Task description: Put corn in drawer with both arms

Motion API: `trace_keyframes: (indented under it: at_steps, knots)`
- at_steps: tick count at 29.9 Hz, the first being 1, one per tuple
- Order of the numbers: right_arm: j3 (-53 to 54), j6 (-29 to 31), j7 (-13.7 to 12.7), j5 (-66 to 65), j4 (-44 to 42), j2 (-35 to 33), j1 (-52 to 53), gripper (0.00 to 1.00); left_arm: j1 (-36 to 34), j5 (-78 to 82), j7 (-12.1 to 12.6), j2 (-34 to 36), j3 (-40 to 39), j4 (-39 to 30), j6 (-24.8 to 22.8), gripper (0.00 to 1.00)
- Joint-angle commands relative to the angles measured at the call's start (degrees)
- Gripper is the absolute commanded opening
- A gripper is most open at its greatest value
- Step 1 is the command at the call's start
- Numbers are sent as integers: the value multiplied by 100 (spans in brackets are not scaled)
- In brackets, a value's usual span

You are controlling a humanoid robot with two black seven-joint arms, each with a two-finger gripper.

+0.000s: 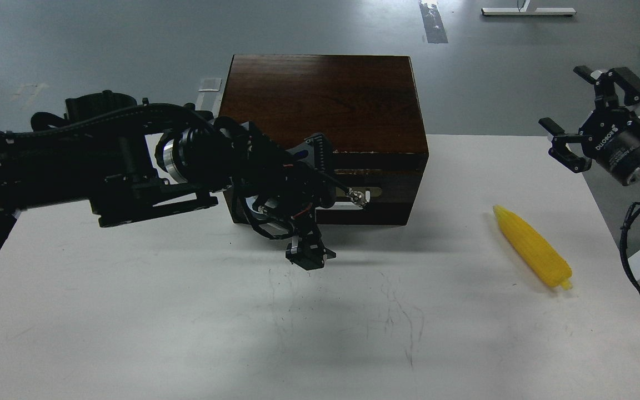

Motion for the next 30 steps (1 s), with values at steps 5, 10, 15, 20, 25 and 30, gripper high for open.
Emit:
trace_keyframes:
  at_steps: [5,10,15,20,25,30]
  knots:
    - [0,0,0,0,7,-18,0,100,2,-29,-2,268,-9,-808,2,99]
    - [0,0,0,0,7,-18,0,100,38,-56,-2,567,-9,-1397,2,99]
    - [0,0,0,0,7,-18,0,100,64,-64,-2,708,-9,-1696,2,99]
    - [0,0,0,0,7,-18,8,100,29,-64,-2,708,-71,-1653,2,99]
    - [0,0,0,0,7,-36,8,100,-6,-64,-2,708,-176,-1644,2,99]
    - [0,0,0,0,16,-53,8,100,3,-353,-2,892,-668,-1670,2,99]
